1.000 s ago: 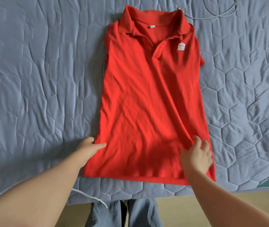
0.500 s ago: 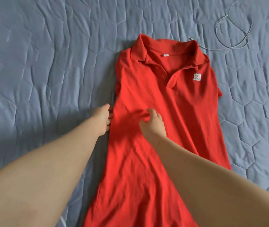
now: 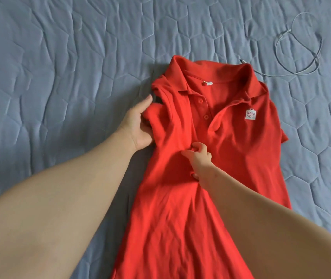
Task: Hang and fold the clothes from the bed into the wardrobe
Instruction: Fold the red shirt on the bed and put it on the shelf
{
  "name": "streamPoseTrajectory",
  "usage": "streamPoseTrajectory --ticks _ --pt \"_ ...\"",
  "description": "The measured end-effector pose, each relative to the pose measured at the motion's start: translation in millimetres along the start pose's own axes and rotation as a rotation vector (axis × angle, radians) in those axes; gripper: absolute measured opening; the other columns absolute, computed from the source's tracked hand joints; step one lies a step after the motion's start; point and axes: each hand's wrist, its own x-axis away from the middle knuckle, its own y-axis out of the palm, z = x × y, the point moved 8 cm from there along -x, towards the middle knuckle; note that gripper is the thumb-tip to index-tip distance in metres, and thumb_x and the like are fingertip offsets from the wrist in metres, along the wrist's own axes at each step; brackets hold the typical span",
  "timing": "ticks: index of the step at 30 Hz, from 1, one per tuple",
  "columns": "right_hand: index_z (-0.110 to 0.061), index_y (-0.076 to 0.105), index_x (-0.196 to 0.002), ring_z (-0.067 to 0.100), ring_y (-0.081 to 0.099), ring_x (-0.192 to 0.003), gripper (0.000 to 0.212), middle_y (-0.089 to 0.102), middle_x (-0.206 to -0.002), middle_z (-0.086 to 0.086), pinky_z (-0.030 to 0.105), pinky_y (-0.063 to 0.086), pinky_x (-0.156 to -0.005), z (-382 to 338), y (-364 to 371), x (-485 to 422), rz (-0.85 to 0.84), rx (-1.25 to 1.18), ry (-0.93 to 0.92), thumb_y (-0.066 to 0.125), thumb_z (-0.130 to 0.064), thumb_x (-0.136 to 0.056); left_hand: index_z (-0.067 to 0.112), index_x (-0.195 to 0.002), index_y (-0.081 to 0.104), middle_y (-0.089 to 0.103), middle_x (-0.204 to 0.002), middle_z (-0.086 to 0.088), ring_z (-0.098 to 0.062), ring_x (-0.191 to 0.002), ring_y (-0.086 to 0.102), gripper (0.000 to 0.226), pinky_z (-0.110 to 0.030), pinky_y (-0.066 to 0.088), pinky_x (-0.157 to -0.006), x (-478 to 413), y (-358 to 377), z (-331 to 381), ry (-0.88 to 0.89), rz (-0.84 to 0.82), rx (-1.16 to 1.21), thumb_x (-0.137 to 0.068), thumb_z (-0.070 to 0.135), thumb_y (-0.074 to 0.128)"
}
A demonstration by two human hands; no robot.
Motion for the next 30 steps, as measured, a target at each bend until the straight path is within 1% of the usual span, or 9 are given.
streamPoseTrajectory --ticks 3,8,10,13,16,19,22,24,30 --pt "-0.033 0.044 -0.125 0.023 0.048 -0.102 0.047 0.033 -0.117 -0.002 0.032 0.04 -0.074 -1 -2 1 0.008 -0.037 0.024 0.062 -0.032 -0.082 0.011 -0.077 0.06 0.068 -0.064 -0.004 -0.015 -0.062 0.065 0.009 -0.027 0.054 -0.063 6 -16 30 0.192 0.176 -0.093 -0.083 0.005 0.064" --pt "-0.032 0.045 -0.122 0.019 0.044 -0.098 0.049 0.034 -0.123 -0.001 0.033 0.041 -0.087 -2 -3 1 0.022 -0.054 0.023 0.067 -0.033 -0.078 0.019 -0.059 0.05 0.051 -0.058 0.003 -0.006 -0.049 0.046 0.027 -0.019 0.039 -0.048 63 -109 87 0.638 0.834 -0.218 -0.069 0.001 0.068" --pt "-0.032 0.045 -0.123 0.019 0.043 -0.099 0.049 0.034 -0.125 0.0 0.038 0.041 -0.096 -2 -2 2 0.02 -0.046 0.032 0.066 -0.033 -0.079 0.014 -0.076 0.056 0.054 -0.07 -0.002 -0.012 -0.059 0.052 0.009 -0.025 0.046 -0.056 58 -130 68 0.453 0.76 -0.084 -0.076 0.011 0.064" --pt "-0.032 0.044 -0.122 0.018 0.041 -0.098 0.048 0.032 -0.119 -0.002 0.041 0.04 -0.099 -3 2 2 0.021 -0.036 0.035 0.065 -0.033 -0.078 0.02 -0.11 0.057 0.064 -0.093 -0.002 -0.018 -0.085 0.061 0.041 -0.035 0.052 -0.078 35 -123 40 0.001 0.559 -0.191 -0.084 0.051 0.058" --pt "-0.032 0.045 -0.12 0.02 0.041 -0.1 0.047 0.03 -0.113 -0.004 0.042 0.04 -0.1 -4 2 0 0.036 -0.018 0.033 0.066 -0.034 -0.078 0.017 -0.088 0.064 0.071 -0.069 -0.001 -0.013 -0.058 0.068 0.041 -0.024 0.055 -0.051 16 -81 47 -0.135 0.316 -0.353 -0.088 0.055 0.049" --pt "-0.032 0.046 -0.117 0.019 0.04 -0.097 0.045 0.029 -0.111 -0.004 0.041 0.04 -0.099 -4 2 -1 0.051 -0.02 0.03 0.067 -0.034 -0.077 0.014 -0.097 0.065 0.069 -0.09 -0.004 -0.011 -0.056 0.065 0.013 -0.024 0.055 -0.052 5 -58 75 0.078 0.325 -0.496 -0.086 0.021 0.065" --pt "-0.032 0.047 -0.115 0.019 0.041 -0.096 0.044 0.03 -0.112 -0.004 0.038 0.04 -0.095 -4 0 -1 0.05 -0.021 0.035 0.068 -0.035 -0.076 0.022 -0.104 0.058 0.062 -0.092 0.004 -0.011 -0.083 0.058 0.036 -0.02 0.05 -0.073 23 -55 122 0.646 0.471 -0.61 -0.077 -0.002 0.065" --pt "-0.032 0.047 -0.115 0.019 0.042 -0.095 0.044 0.031 -0.113 -0.004 0.037 0.039 -0.093 -4 0 0 0.039 -0.027 0.045 0.067 -0.035 -0.076 0.021 -0.113 0.057 0.061 -0.111 -0.001 -0.014 -0.102 0.057 0.045 -0.022 0.044 -0.092 38 -64 126 0.813 0.536 -0.719 -0.079 -0.007 0.057" --pt "-0.031 0.047 -0.119 0.018 0.043 -0.096 0.042 0.034 -0.12 -0.001 0.033 0.037 -0.084 -9 3 7 -0.029 -0.089 0.056 0.063 -0.035 -0.081 0.014 -0.149 0.005 0.019 -0.154 -0.014 -0.024 -0.139 0.028 0.084 -0.031 0.022 -0.113 20 -112 87 0.408 0.752 -0.857 -0.088 0.021 0.061"
